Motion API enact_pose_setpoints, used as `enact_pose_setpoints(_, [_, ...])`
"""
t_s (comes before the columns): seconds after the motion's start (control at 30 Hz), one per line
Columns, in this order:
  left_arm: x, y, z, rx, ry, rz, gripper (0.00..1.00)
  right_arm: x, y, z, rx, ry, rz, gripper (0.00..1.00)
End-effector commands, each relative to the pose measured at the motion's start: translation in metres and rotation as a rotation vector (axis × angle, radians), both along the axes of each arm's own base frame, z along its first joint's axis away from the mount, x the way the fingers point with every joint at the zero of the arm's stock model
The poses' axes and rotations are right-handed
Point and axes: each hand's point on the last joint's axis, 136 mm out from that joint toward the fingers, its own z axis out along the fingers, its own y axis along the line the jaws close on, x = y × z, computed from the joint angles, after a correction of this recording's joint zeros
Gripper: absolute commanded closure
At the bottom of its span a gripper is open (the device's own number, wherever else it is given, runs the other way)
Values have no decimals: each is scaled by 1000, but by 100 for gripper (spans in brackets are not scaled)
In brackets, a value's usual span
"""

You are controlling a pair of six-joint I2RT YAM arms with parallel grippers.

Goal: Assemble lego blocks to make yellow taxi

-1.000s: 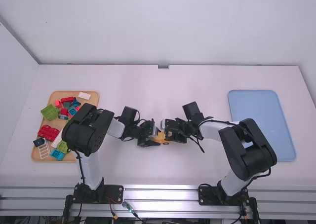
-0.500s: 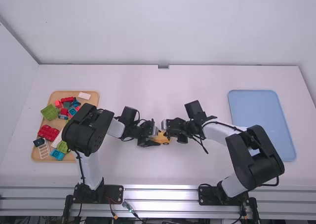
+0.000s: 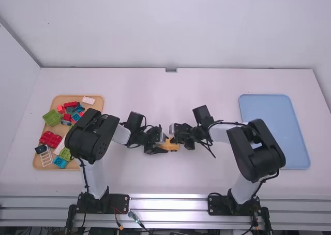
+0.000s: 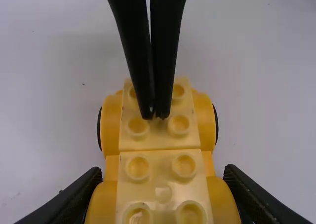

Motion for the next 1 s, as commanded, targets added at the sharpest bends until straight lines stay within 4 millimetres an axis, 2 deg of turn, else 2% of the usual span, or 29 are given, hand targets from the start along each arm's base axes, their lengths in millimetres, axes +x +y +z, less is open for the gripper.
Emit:
enact_pose_setpoints(0.0, [-5,3,-7,19,33,10,45,-5,-17,-35,-132,63,-48,100])
enact_pose_setpoints(0.13, [-3,2,-6,17,29,10,45,-5,-22,-51,-184,109,-92,100])
enact_pose_setpoints(0.3, [-1,2,-5,15,23,10,45,0,-19,-48,-174,98,-85,100])
enact_pose_setpoints(0.43, [0,2,-5,18,18,12,46,15,-7,-19,-94,37,-69,100])
enact_pose_setpoints(0.53, [3,2,-6,25,7,21,46,27,2,21,9,-79,-22,100])
enact_pose_setpoints(0.6, [10,5,-9,49,11,61,45,37,1,44,39,-150,-29,100])
enact_pose_setpoints(0.67, [14,6,-11,64,10,82,45,43,-1,54,38,-169,-56,100])
enact_pose_setpoints(0.7, [16,6,-11,72,4,88,44,49,-5,63,22,-177,-107,88])
enact_pose_setpoints(0.73, [18,7,-11,78,2,92,44,55,-11,67,-5,-176,-166,66])
enact_pose_setpoints(0.77, [19,7,-11,81,2,94,44,57,-13,68,-15,-170,-185,62])
enact_pose_setpoints(0.8, [21,7,-11,85,-3,97,43,61,-19,68,-51,-157,-242,1])
enact_pose_setpoints(0.9, [27,5,-7,84,-16,92,40,64,-34,64,-138,-113,-354,1])
enact_pose_setpoints(0.97, [30,4,-6,88,-25,80,39,62,-39,61,-166,-98,-369,1])
